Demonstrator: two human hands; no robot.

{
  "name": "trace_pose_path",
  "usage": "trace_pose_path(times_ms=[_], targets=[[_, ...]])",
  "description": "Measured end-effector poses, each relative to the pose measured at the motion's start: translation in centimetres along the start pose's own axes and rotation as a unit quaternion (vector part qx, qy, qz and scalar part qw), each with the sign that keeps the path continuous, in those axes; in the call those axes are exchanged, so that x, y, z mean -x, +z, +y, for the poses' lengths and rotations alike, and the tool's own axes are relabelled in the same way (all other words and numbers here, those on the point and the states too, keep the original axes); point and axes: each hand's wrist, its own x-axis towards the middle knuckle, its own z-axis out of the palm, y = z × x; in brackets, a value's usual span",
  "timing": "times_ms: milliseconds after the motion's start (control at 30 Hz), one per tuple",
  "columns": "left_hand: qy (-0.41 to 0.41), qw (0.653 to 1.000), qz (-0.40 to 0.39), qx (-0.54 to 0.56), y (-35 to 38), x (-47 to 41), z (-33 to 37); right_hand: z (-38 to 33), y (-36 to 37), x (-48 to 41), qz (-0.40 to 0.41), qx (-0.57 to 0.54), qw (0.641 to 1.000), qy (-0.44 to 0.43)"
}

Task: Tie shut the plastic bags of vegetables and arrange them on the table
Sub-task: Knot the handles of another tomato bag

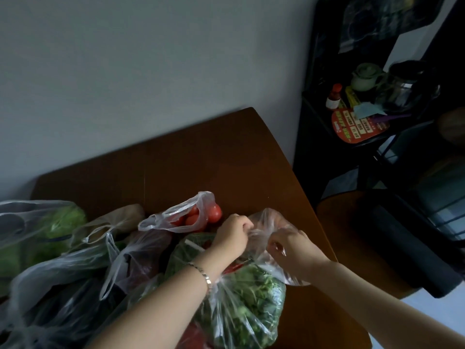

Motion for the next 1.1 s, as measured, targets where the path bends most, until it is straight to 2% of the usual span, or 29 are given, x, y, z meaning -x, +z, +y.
trace_pose_path(times_ms=[100, 167, 200, 233, 300, 367, 467, 567, 633, 700, 767, 933, 1000, 1067, 1100], targets=[[0.109, 0.985, 0.105, -0.081, -3.6, 1.1, -1.5, -2.7, -1.8, -1.4, 0.064, -0.031, 0.997, -0.021], [0.177, 0.953, 0.219, -0.113, -5.9, 2.3, -2.9, -5.0, -2.3, -3.0, 0.117, -0.056, 0.991, -0.038], [0.186, 0.93, 0.287, -0.137, -6.9, 2.9, -3.7, -6.1, -2.3, -4.0, 0.138, -0.062, 0.987, -0.048], [0.17, 0.912, 0.336, -0.161, -7.5, 3.5, -4.4, -7.1, -2.3, -4.9, 0.151, -0.058, 0.985, -0.06], [0.08, 0.902, 0.379, -0.189, -8.5, 4.7, -5.9, -9.3, -2.1, -6.8, 0.146, -0.018, 0.985, -0.085], [-0.034, 0.914, 0.358, -0.186, -9.4, 5.5, -7.3, -11.2, -1.5, -8.4, 0.118, 0.048, 0.987, -0.101], [-0.163, 0.95, 0.224, -0.147, -11.0, 5.8, -8.8, -13.2, -0.1, -10.0, 0.063, 0.135, 0.984, -0.099], [-0.14, 0.975, 0.163, -0.056, -11.8, 6.0, -10.5, -14.3, 1.2, -10.7, 0.039, 0.169, 0.98, -0.101], [-0.099, 0.983, 0.142, -0.06, -12.3, 6.3, -11.2, -14.5, 1.0, -10.3, 0.055, 0.156, 0.982, -0.095], [-0.056, 0.984, 0.125, -0.118, -12.9, 6.6, -12.3, -15.0, 0.0, -9.7, 0.095, 0.094, 0.989, -0.071], [-0.048, 0.977, 0.13, -0.162, -13.9, 6.8, -12.8, -15.1, -1.3, -8.9, 0.121, 0.04, 0.99, -0.053], [-0.081, 0.969, 0.195, -0.129, -16.6, 6.7, -12.8, -14.1, -2.3, -7.8, 0.116, -0.027, 0.993, 0.008], [-0.099, 0.969, 0.22, -0.059, -17.5, 6.4, -12.3, -13.8, -2.2, -7.7, 0.125, -0.125, 0.981, 0.084], [-0.13, 0.961, 0.216, 0.111, -17.8, 5.5, -12.0, -13.9, -2.3, -7.5, 0.149, -0.303, 0.926, 0.167], [-0.142, 0.942, 0.209, 0.222, -17.7, 5.1, -11.9, -14.0, -2.4, -7.4, 0.168, -0.365, 0.896, 0.191]])
